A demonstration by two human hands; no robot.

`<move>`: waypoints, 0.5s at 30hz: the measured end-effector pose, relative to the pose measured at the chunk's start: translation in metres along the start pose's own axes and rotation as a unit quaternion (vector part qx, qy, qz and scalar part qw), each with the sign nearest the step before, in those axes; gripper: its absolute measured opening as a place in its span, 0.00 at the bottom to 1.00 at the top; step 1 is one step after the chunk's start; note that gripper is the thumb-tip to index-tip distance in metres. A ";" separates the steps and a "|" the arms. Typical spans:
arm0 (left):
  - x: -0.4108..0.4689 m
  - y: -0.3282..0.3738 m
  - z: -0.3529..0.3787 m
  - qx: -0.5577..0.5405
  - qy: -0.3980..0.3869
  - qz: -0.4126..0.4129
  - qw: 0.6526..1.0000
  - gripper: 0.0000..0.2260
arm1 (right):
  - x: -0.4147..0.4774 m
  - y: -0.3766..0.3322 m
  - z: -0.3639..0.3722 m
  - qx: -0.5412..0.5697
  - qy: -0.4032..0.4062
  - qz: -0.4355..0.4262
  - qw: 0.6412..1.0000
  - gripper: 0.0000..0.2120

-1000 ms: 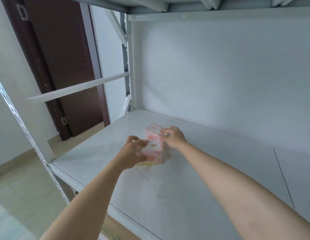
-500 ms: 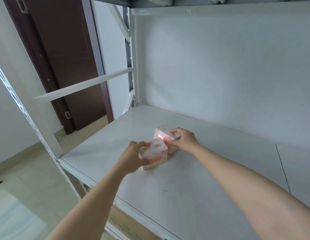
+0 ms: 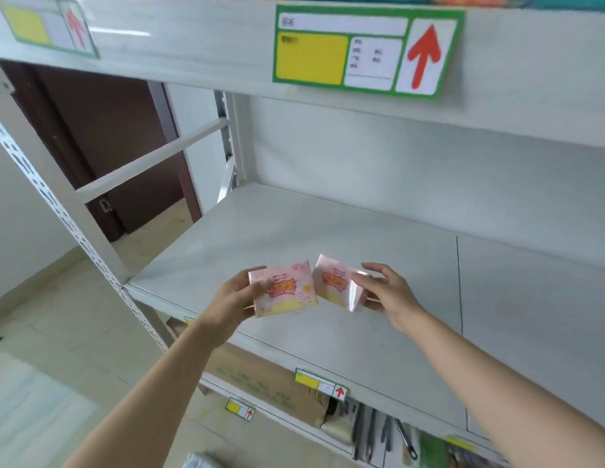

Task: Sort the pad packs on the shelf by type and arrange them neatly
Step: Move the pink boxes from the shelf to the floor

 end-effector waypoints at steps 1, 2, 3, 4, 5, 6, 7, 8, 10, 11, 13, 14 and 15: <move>-0.010 -0.004 0.008 -0.010 -0.012 -0.006 1.000 0.38 | -0.016 0.001 -0.009 0.016 0.010 0.004 1.000 0.16; -0.020 -0.008 0.016 -0.018 -0.022 -0.010 1.000 0.40 | -0.032 0.002 -0.018 0.028 0.019 0.006 0.999 0.16; -0.028 -0.011 0.026 -0.022 -0.034 -0.013 0.999 0.42 | -0.046 0.003 -0.027 0.034 0.025 0.007 0.999 0.16; -0.038 -0.014 0.037 -0.029 -0.048 -0.018 0.998 0.42 | -0.060 0.005 -0.036 0.035 0.028 0.008 0.999 0.15; -0.046 -0.018 0.049 -0.035 -0.059 -0.021 0.997 0.40 | -0.073 0.007 -0.045 0.034 0.031 0.008 0.999 0.15; -0.055 -0.022 0.059 -0.044 -0.067 -0.023 0.997 0.37 | -0.086 0.011 -0.053 0.033 0.035 0.008 0.999 0.15; -0.063 -0.025 0.069 -0.052 -0.072 -0.027 0.996 0.31 | -0.099 0.016 -0.061 0.032 0.040 0.010 0.999 0.16; -0.073 -0.028 0.078 -0.058 -0.074 -0.030 0.995 0.27 | -0.112 0.022 -0.068 0.035 0.046 0.012 0.998 0.16; -0.092 -0.034 0.093 -0.051 -0.075 -0.031 0.995 0.29 | -0.142 0.035 -0.080 0.051 0.056 0.017 0.997 0.15; -0.103 -0.037 0.102 -0.045 -0.081 -0.031 0.995 0.33 | -0.157 0.042 -0.086 0.058 0.059 0.016 0.996 0.14; -0.127 -0.044 0.119 -0.034 -0.092 -0.035 0.995 0.34 | -0.190 0.056 -0.097 0.064 0.065 0.017 0.996 0.14; -0.138 -0.048 0.128 -0.025 -0.095 -0.032 0.995 0.28 | -0.207 0.063 -0.102 0.065 0.070 0.016 0.995 0.15; -0.153 -0.053 0.138 -0.025 -0.099 -0.032 0.994 0.21 | -0.227 0.071 -0.108 0.067 0.075 0.015 0.995 0.15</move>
Point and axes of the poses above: each hand's wrist, its own x-axis towards the middle knuckle, its own z-axis out of the palm, y = z × x, the point moved 6 cm from there along x, towards the middle knuckle, and after that the axes turned 2 degrees about -y, right-handed, at the moved point
